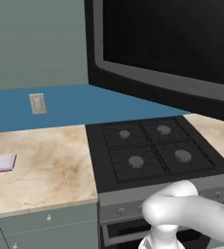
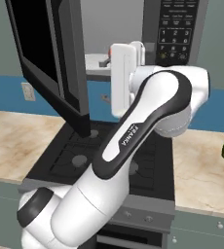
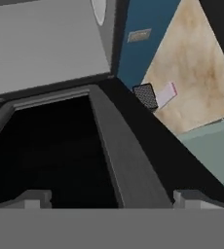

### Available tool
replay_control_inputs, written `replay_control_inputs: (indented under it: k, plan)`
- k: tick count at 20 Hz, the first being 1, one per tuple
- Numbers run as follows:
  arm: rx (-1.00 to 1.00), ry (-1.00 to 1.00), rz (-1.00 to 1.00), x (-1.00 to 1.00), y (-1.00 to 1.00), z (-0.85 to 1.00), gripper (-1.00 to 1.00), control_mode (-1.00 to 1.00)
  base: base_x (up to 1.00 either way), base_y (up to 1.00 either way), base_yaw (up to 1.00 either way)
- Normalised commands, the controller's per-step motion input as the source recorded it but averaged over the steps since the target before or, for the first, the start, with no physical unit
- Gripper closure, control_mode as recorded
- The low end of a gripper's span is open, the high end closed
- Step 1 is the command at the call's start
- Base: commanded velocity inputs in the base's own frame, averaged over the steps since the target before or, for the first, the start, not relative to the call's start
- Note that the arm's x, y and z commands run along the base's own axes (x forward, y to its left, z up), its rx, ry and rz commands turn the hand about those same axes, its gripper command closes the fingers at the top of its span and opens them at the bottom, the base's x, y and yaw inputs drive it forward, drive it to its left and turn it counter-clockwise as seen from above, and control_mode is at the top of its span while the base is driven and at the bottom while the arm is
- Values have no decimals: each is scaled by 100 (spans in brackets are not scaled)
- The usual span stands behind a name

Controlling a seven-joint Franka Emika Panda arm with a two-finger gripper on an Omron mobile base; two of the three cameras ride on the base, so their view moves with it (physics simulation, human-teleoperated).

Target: Open the microwave door.

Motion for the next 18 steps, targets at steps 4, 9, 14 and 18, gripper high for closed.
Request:
replay_control_inputs:
  k: [4,9,14,18]
  plan:
    - [0,49,21,-44,45,35,-100,-100,0,0,0]
    - [0,49,23,-67,80,40,-100,-100,0,0,0]
    - [0,47,23,-97,100,30,-100,-100,0,0,0]
    - [0,35,14,-96,100,10,-100,-100,0,0,0]
